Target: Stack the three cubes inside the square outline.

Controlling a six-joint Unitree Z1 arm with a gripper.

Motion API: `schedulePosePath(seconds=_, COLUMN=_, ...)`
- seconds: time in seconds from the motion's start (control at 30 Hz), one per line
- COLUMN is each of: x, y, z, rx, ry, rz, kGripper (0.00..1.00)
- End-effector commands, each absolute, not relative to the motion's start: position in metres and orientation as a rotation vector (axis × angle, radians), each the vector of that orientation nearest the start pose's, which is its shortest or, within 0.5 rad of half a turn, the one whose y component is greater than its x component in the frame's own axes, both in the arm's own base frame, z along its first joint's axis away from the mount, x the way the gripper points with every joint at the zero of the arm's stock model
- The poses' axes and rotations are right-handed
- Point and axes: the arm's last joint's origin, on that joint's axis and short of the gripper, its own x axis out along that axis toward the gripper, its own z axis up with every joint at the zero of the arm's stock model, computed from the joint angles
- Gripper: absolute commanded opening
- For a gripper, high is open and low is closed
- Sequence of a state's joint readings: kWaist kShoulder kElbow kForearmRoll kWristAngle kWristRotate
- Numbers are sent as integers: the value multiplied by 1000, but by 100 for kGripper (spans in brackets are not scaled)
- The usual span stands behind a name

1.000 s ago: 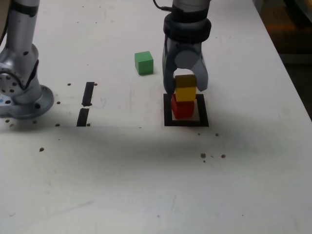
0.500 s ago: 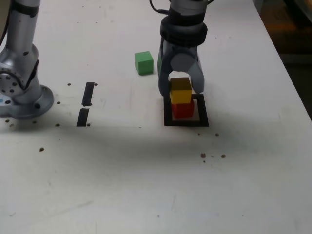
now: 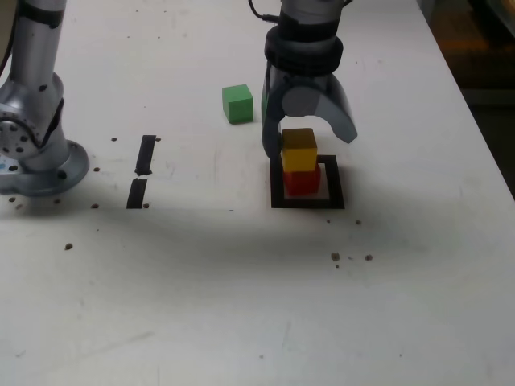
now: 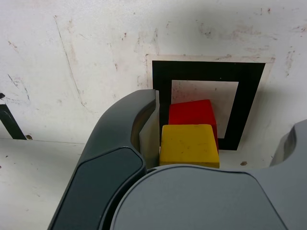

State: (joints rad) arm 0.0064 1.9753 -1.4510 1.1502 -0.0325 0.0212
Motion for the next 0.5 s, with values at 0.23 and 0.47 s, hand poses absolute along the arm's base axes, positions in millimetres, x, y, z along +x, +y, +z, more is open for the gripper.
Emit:
schedulePosePath(seconds=0.23, x=318, y=4, z=278, rx=6, ry=1602, rz=19, kGripper=100)
schedulePosePath(seconds=0.47, x=277, y=20, z=302, rx=17, ry=1555, rz=118, kGripper=100)
